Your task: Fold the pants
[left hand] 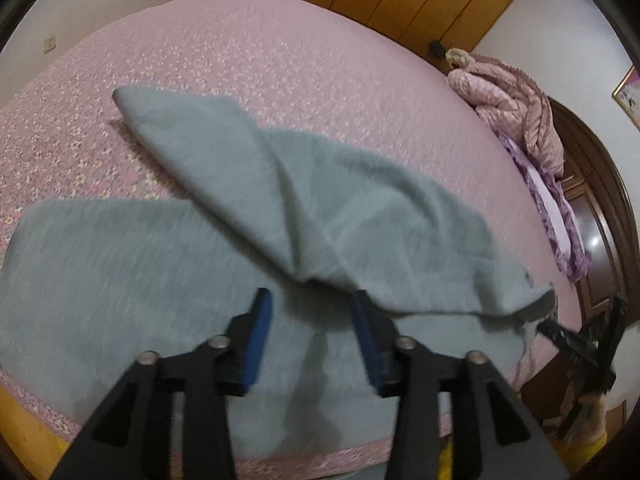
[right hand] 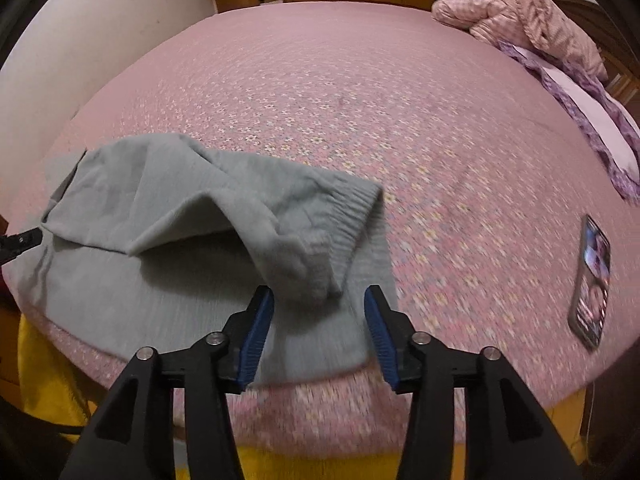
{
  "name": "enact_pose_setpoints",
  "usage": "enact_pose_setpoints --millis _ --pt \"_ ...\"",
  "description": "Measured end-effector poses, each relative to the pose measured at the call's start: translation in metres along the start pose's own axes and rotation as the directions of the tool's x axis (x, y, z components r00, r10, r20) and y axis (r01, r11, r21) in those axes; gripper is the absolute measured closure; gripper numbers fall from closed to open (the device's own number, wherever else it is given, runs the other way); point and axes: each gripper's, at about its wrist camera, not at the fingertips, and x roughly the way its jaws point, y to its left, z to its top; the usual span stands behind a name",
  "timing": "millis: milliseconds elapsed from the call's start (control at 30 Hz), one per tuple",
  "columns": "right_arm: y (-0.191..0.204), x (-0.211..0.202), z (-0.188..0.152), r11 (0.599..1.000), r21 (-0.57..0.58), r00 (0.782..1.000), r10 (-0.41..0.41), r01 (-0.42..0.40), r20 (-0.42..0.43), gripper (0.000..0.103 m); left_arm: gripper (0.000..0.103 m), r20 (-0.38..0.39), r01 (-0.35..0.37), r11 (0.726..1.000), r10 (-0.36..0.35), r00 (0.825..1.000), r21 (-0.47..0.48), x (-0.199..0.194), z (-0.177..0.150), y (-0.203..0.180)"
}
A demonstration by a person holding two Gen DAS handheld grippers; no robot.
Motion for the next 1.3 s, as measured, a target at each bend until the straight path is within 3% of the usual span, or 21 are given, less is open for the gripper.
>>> enact_pose_setpoints --millis 167,267,333,467,633,800,1100,1300 --pt "-0.018 -0.017 0.006 0.983 0.158 0.995 0.099 -0.096 -0.013 0.041 0.051 -0.012 -0.034 0.999 0.033 0.999 -0.031 0.007 0.011 -0.009" --pt "-0.032 -0.016 0.012 0.933 0.304 0.979 0.205 -0.191 -0.015 0.039 0.051 -0.007 -0.124 0.992 0.123 0.992 -0.036 0.012 0.016 -0.015" --pt "-0.038 -0.007 0.015 0.884 0.375 0.954 0.3 -0.279 0.005 0.039 0.051 -0.003 -0.133 0.99 0.133 0.991 -0.037 0.014 0.017 -0.017" --pt "-0.037 0.016 0.016 0.854 0.434 0.941 0.336 -0.287 -0.038 0.039 0.051 0.005 -0.153 0.988 0.153 0.988 -0.015 0.016 0.017 -0.022" --pt "-0.032 0.028 0.019 0.859 0.44 0.944 0.324 -0.262 -0.071 0.039 0.051 0.0 -0.188 0.982 0.188 0.982 0.008 0.022 0.017 -0.03" --pt "-0.031 0.03 0.021 0.897 0.397 0.963 0.251 -0.194 -0.097 0.039 0.051 -0.015 -0.182 0.983 0.182 0.983 0.019 0.03 0.016 -0.038" --pt "-0.036 0.04 0.017 0.897 0.404 0.959 0.253 -0.182 -0.129 0.039 0.051 -0.043 -0.21 0.978 0.21 0.977 0.001 0.048 0.015 -0.036" --pt "-0.02 0.059 0.016 0.94 0.321 0.971 0.172 -0.112 -0.167 0.039 0.051 -0.041 -0.23 0.973 0.23 0.972 0.017 0.054 0.013 -0.038"
